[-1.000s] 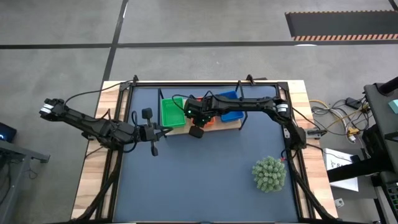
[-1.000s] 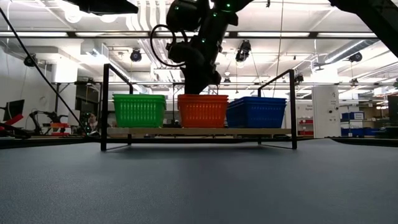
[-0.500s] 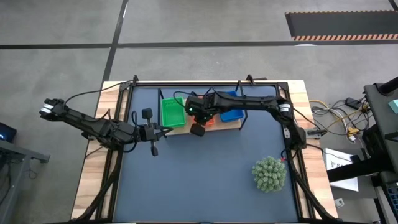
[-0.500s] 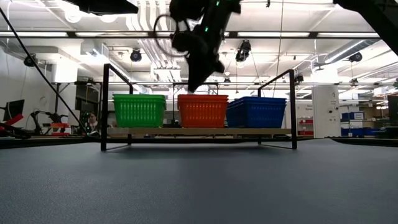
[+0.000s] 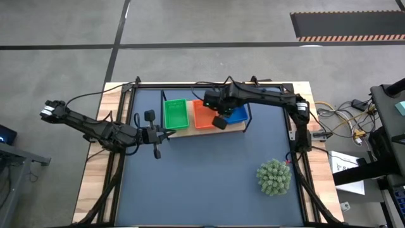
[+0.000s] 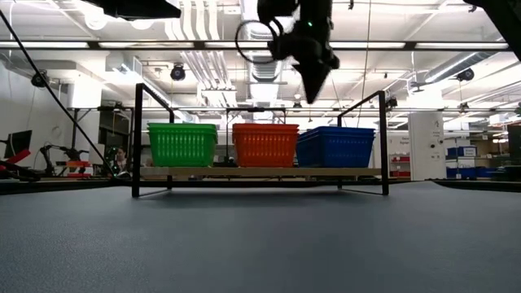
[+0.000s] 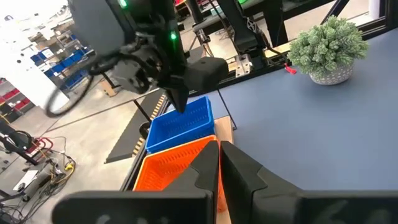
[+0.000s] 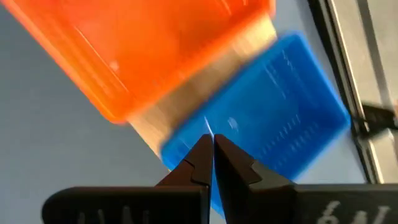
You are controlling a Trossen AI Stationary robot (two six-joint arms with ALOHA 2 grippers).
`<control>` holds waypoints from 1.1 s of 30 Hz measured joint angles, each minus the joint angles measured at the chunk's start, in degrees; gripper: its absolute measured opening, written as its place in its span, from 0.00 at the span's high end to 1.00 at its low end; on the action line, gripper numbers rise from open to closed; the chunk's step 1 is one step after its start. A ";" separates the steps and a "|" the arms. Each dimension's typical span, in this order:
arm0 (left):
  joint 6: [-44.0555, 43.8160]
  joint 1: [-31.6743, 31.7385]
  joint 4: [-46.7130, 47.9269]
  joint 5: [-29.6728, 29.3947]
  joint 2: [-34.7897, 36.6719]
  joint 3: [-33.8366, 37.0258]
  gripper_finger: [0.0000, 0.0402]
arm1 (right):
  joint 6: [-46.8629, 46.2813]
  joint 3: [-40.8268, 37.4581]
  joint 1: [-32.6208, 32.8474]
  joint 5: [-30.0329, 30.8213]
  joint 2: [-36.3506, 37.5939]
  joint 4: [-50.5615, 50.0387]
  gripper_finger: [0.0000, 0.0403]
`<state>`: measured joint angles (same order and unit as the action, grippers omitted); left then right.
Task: Stack baskets on shelf by color
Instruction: Adjust the stacked blue basket
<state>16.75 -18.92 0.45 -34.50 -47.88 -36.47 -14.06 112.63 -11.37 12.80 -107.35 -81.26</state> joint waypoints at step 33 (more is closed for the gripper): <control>-0.02 0.00 0.02 0.02 0.01 0.02 1.00 | -1.41 -14.46 -0.59 -6.82 -0.02 7.91 0.98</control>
<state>16.73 -18.92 0.47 -34.48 -47.87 -36.45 -15.47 98.17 -11.97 5.98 -107.37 -73.35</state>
